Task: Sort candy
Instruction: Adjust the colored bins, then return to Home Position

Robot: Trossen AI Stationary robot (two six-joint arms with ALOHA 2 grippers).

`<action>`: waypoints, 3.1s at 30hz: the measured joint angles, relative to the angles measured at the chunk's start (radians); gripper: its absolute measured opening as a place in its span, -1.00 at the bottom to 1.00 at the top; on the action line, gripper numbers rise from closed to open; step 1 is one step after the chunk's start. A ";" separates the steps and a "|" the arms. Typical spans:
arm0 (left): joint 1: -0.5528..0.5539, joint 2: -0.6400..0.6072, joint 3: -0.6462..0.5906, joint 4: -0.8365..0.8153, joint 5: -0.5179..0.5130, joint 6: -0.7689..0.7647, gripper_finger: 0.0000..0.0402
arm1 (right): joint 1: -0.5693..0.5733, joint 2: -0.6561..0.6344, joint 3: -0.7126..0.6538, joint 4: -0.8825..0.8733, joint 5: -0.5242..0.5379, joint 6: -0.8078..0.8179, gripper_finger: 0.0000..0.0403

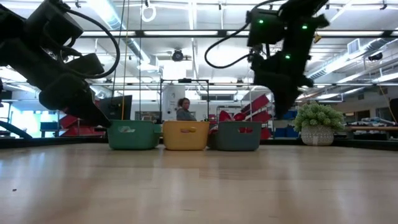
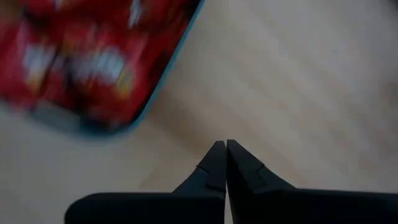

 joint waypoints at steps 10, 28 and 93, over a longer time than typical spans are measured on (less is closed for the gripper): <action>-0.001 0.000 0.040 -0.058 0.007 0.008 -1.00 | 0.137 -0.002 -0.191 0.359 -0.040 0.117 -1.00; -0.001 -0.195 0.100 -0.210 0.007 0.055 -1.00 | 0.145 -0.002 -0.204 0.620 -0.070 -0.013 -1.00; 0.065 -0.397 0.099 0.135 0.293 0.368 -1.00 | 0.027 -0.316 -0.628 1.374 -0.344 -0.756 -1.00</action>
